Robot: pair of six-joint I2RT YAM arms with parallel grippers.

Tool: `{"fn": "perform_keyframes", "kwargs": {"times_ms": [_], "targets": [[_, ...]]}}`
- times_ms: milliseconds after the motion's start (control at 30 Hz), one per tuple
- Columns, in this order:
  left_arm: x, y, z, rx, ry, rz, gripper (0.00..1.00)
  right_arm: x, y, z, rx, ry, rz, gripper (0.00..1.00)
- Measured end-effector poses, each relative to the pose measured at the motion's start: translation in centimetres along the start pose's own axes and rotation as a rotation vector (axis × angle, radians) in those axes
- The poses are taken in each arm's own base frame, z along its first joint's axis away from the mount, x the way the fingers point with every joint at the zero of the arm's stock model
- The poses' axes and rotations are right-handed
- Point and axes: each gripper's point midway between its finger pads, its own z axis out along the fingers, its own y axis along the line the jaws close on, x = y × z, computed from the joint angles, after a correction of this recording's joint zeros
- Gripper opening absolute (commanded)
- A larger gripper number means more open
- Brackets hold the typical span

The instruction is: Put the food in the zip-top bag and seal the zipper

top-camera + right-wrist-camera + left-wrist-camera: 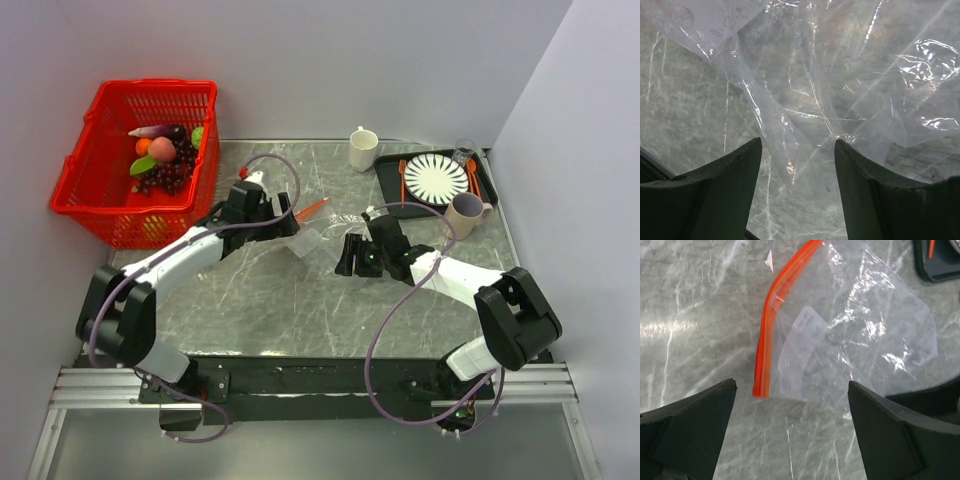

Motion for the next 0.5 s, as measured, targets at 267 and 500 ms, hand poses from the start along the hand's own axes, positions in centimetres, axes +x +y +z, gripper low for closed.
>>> {"fn": "perform_keyframes", "kwargs": {"times_ms": [267, 500], "targets": [[-1.9, 0.3, 2.9, -0.078, -0.019, 0.027, 0.91, -0.3, 0.0, 0.0, 0.000, -0.011, -0.006, 0.67], [-0.9, 0.6, 4.2, -0.084, 0.005, 0.027, 0.75, 0.0, -0.3, 0.1, 0.005, -0.009, -0.010, 0.67]]}}
